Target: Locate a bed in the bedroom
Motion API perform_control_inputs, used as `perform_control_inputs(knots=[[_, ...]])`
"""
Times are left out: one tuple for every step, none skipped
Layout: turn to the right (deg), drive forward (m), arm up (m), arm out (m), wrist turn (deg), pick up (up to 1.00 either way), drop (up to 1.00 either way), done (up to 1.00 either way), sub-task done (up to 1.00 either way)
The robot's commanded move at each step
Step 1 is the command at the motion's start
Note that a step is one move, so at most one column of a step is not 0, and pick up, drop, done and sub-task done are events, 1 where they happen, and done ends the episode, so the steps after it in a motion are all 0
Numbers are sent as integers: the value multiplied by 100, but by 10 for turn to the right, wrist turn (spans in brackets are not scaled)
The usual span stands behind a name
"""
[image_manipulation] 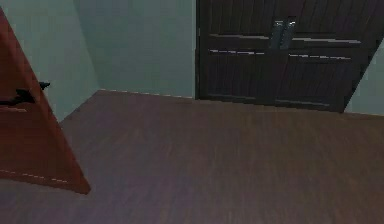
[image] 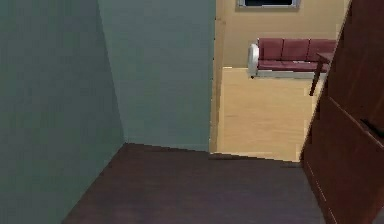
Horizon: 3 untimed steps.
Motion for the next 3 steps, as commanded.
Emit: perform_control_inputs(knots=[[210,0,0,0,0,0,0,0,0],[0,100,0,0,0,0,0,0,0],[0,50,0,0,0,0,0,0,0]])
